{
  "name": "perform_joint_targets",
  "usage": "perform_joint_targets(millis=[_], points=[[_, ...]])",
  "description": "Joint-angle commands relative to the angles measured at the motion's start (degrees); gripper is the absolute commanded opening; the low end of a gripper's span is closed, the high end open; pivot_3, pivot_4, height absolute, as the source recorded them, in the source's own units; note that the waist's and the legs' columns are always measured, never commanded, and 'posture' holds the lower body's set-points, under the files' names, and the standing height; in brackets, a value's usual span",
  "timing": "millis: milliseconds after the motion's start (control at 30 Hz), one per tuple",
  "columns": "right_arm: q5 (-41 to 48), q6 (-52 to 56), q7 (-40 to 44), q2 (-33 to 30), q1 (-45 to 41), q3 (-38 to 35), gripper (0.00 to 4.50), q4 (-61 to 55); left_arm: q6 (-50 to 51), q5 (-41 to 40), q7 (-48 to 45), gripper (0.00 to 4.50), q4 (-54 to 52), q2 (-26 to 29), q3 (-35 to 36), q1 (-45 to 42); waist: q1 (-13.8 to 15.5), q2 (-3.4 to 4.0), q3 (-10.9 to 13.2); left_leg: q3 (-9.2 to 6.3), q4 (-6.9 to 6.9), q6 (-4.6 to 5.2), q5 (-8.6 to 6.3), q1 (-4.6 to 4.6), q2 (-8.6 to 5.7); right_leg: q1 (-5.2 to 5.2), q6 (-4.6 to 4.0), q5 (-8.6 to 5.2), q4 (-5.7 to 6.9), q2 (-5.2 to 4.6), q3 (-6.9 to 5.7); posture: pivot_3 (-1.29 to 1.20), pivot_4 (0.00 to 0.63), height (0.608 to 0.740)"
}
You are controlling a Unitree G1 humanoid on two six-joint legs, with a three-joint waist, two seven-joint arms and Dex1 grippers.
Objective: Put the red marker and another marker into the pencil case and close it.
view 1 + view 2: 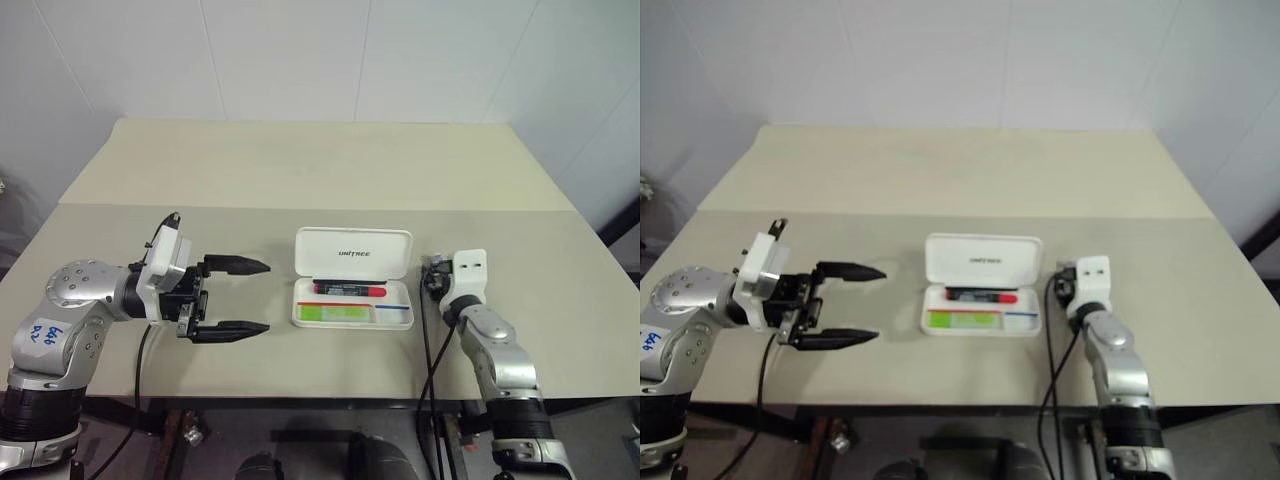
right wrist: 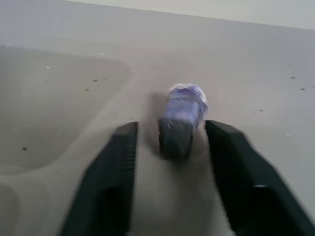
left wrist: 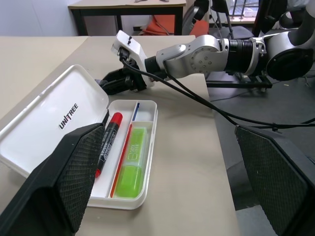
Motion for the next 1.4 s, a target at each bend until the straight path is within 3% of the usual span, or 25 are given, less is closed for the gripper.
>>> perform_joint_targets(millis=[33, 100, 433, 733, 967, 1167, 1400], points=[[-0.5, -0.3, -1.6, -0.9, -0.3, -2.1, 0.6, 2.3, -1.2, -1.2, 0.4, 4.5, 0.2, 0.2, 0.8, -0.9, 0.0, 0.0, 0.0, -0.01, 0.0, 0.0, 0.0, -0.01, 0.0, 0.0, 0.0, 0.0, -0.01, 0.0, -0.01, 0.0, 0.15, 0.74], [-0.1, -0.6, -0.8, -1.5, -1.7, -2.2, 0.25, 2.3, -1.6, -1.1, 0.1, 4.5, 0.8, 0.2, 0.7, -1.2, -0.1, 0.0, 0.0, -0.02, 0.0, 0.01, -0.01, -0.03, 0.0, 0.0, 0.0, 0.0, -0.02, 0.01, -0.03, 0.0, 0.15, 0.74], [4.4, -3.9, 7.1, -5.2, -4.6, -3.2, 0.23, -2.1, -2.6, -1.0, 0.2, 4.5, 1.7, -0.4, 0.0, -1.8, -0.3, 0.18, 0.1, 0.01, -0.47, -0.03, -0.02, -0.04, 0.02, -0.14, 0.01, 0.0, 0.04, 0.07, -0.06, 0.0, 0.15, 0.74], [10.9, -6.0, 25.5, -13.7, -6.8, -1.8, 0.23, -8.7, -4.5, -0.2, -0.7, 4.5, 4.6, -1.6, -1.3, -2.7, -0.3, 0.2, 0.1, 0.11, -0.86, -0.04, -0.03, -0.02, 0.02, -0.19, 0.13, -0.07, -0.2, 0.13, -0.08, 0.0, 0.15, 0.74], [16.9, 0.7, 43.3, -24.4, -5.4, 1.1, 0.23, -12.8, -6.6, 0.5, -1.2, 4.5, 6.2, -2.1, -2.8, -2.3, -0.1, 0.21, 0.1, 0.14, -0.86, 0.0, -0.07, -0.06, 0.02, -0.19, 0.15, -0.08, -0.28, 0.12, -0.09, 0.0, 0.15, 0.74], [21.6, 2.6, 54.9, -29.1, -3.6, 1.9, 0.23, -14.2, -9.0, 1.2, -1.3, 4.5, 7.7, -2.3, -2.4, -0.9, -0.2, 0.2, 0.1, 0.18, -0.82, -0.01, -0.08, -0.03, 0.02, -0.18, 0.15, -0.08, -0.28, 0.11, -0.09, 0.0, 0.15, 0.74], [17.7, -1.7, 64.6, -32.3, -4.2, 7.4, 0.23, -10.0, -11.5, 1.8, -3.3, 4.5, 9.1, -0.6, -1.1, 2.5, -0.2, 0.2, 0.1, 0.24, -0.81, -0.03, -0.1, 0.02, 0.04, -0.19, 0.15, -0.08, -0.28, 0.1, -0.08, 0.0, 0.15, 0.74]])
